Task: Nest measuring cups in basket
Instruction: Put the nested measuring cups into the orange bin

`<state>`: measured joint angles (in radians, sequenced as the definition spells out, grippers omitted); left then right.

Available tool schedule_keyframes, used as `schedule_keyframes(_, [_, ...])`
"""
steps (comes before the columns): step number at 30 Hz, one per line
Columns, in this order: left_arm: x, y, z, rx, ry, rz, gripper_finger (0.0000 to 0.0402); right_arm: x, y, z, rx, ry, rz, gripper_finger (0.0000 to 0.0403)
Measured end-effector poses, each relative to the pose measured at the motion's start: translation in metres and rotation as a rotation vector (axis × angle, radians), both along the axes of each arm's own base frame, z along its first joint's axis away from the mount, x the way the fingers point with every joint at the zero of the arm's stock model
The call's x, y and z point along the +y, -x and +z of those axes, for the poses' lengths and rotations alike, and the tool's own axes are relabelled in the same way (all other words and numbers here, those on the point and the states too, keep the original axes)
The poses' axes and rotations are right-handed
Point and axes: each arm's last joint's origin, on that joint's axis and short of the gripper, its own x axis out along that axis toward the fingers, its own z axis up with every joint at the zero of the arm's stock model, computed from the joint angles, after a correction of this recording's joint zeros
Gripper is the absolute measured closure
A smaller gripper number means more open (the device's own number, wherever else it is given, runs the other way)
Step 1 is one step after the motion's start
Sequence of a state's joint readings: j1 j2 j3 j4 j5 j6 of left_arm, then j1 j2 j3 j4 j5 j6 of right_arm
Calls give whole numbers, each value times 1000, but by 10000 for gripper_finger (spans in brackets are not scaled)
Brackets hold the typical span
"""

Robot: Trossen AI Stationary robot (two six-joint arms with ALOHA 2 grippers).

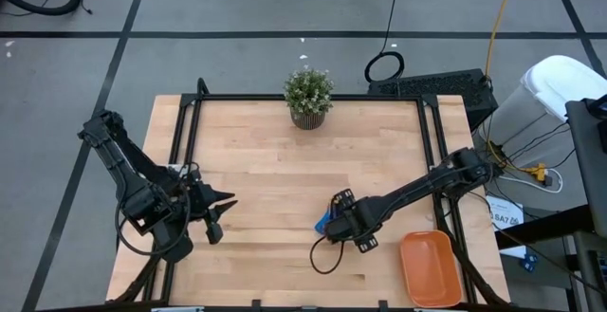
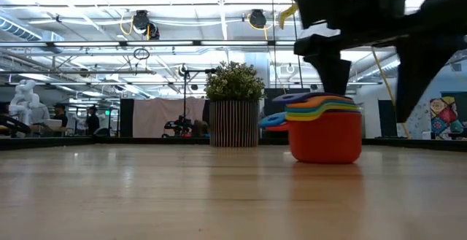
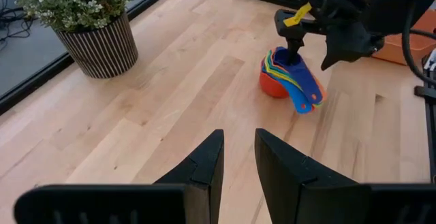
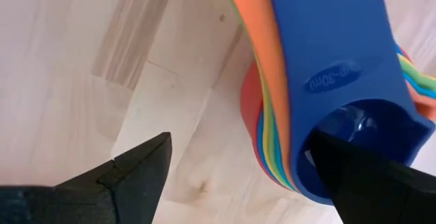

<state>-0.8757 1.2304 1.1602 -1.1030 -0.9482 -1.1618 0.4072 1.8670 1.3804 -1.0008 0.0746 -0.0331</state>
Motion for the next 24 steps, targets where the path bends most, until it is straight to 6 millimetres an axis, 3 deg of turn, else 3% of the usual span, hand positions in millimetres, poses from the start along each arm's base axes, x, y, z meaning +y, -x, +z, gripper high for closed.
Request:
schedule_keyframes(7, [0, 0, 0, 2, -4, -2, 314, -9, 5, 32, -126, -19, -53, 62])
schedule_keyframes(12, [0, 0, 0, 1, -4, -2, 314, -13, 4, 33, -138, 26, -49, 62])
schedule_keyframes(24, [1, -1, 0, 3, -7, 5, 314, 4, -5, 61, -284, 18, -10, 62])
